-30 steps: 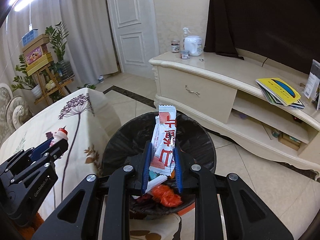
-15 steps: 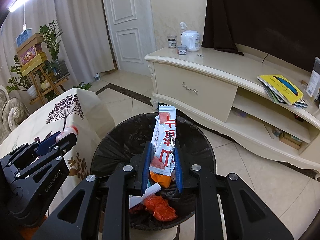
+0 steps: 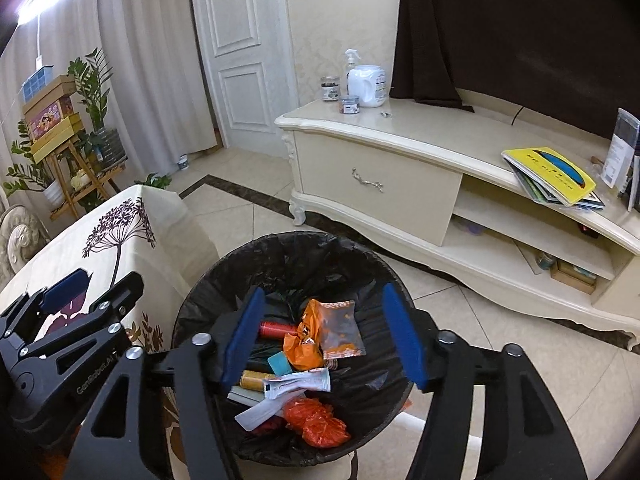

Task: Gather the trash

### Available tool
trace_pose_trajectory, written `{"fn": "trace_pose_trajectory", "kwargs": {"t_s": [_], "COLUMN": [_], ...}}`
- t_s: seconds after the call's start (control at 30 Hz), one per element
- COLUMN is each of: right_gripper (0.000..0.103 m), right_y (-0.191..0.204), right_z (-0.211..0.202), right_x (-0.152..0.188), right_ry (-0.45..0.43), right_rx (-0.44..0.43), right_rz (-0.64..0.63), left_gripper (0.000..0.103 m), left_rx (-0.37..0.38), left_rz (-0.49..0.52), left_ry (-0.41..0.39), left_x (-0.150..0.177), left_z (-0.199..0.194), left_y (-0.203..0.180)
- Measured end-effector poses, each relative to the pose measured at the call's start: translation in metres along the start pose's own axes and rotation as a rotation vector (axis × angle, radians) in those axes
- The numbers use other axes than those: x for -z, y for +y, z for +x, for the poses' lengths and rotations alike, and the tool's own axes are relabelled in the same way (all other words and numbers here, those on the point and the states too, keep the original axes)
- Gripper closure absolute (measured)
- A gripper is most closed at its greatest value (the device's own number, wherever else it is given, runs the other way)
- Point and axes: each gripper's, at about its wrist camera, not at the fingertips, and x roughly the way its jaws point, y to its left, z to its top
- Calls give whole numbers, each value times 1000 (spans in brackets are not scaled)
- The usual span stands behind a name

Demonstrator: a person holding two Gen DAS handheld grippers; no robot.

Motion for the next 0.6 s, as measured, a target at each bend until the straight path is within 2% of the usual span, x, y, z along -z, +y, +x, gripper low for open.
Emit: {"fn": "trace_pose_trajectory", "kwargs": {"t_s": [0.07, 0.13, 0.4, 0.6], "right_gripper": [36, 30, 22, 19], "right_y": [-1, -1, 7, 18], "right_z": [-2, -7, -34, -58], "right_x": [0, 2, 11, 22], "right_ry": [-3, -12, -44, -61], "right_rx": [8, 16, 26, 18], "right_rz": [4, 4, -10, -23], "left_gripper": [24, 23, 12, 11], "left_rx": [-9, -22, -39, -74], "left_rz": [-3, -6, -41, -33], "left_ry": [-9, -18, -35, -55], "left_x": [2, 5, 18, 29], "left_z": [-5, -12, -44, -71], "left_y": [3, 6, 30, 42]}}
